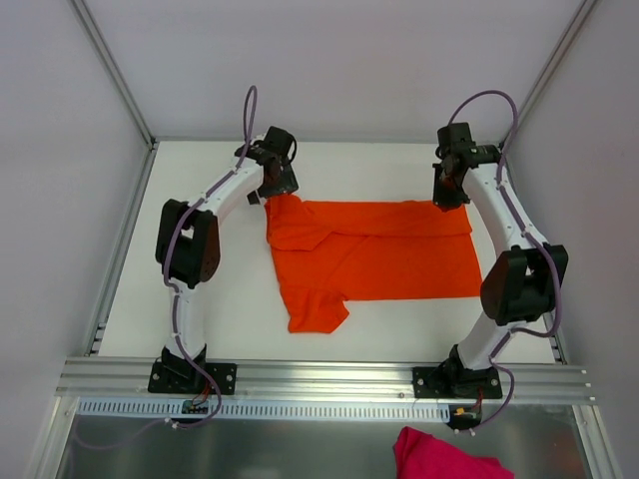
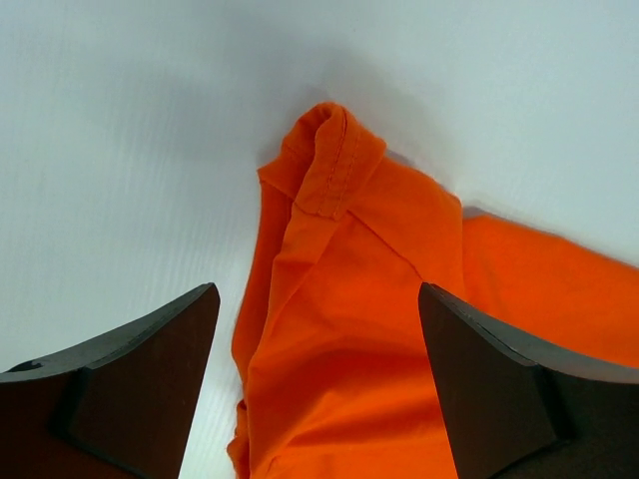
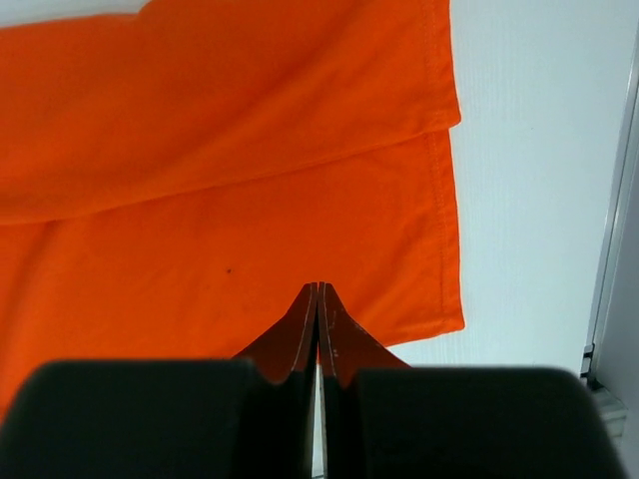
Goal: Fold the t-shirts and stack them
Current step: Fold the flattened tshirt in 1/3 of the way
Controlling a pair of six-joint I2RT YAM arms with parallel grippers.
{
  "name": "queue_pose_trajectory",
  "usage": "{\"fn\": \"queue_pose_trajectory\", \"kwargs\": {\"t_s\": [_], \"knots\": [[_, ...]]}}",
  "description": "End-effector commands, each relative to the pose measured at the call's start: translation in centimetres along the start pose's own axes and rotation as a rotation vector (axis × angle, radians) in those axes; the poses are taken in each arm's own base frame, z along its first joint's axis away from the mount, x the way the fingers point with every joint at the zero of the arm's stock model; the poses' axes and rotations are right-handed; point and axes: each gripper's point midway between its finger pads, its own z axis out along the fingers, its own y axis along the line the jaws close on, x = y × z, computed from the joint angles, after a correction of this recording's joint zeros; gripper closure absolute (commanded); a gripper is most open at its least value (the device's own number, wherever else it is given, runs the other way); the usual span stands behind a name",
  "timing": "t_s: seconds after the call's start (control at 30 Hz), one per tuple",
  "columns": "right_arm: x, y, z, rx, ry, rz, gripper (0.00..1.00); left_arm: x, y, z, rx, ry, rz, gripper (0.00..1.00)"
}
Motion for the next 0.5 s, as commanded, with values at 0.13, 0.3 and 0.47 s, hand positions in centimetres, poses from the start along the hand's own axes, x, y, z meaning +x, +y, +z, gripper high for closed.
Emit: {"fn": "queue_pose_trajectory", "kwargs": {"t_s": [0.13,0.3,0.47], "knots": [[3.4,2.5,-2.5,-0.165,-0.024,0.033,0.99,-4.3,-1.5,2.1,0.041,-0.032,-0.047,0.19],[5.0,4.3,-1.8,-0.263,0.003,0.055,0.99,-6.4,-2.1,2.8,0.056,-0.087,0.005,0.21],[5.2,4.9,-2.4,-0.301,0.008,0.052,0.99,-6.3,-1.9,4.6,0.051,-0.058,0.015,0.25]]}}
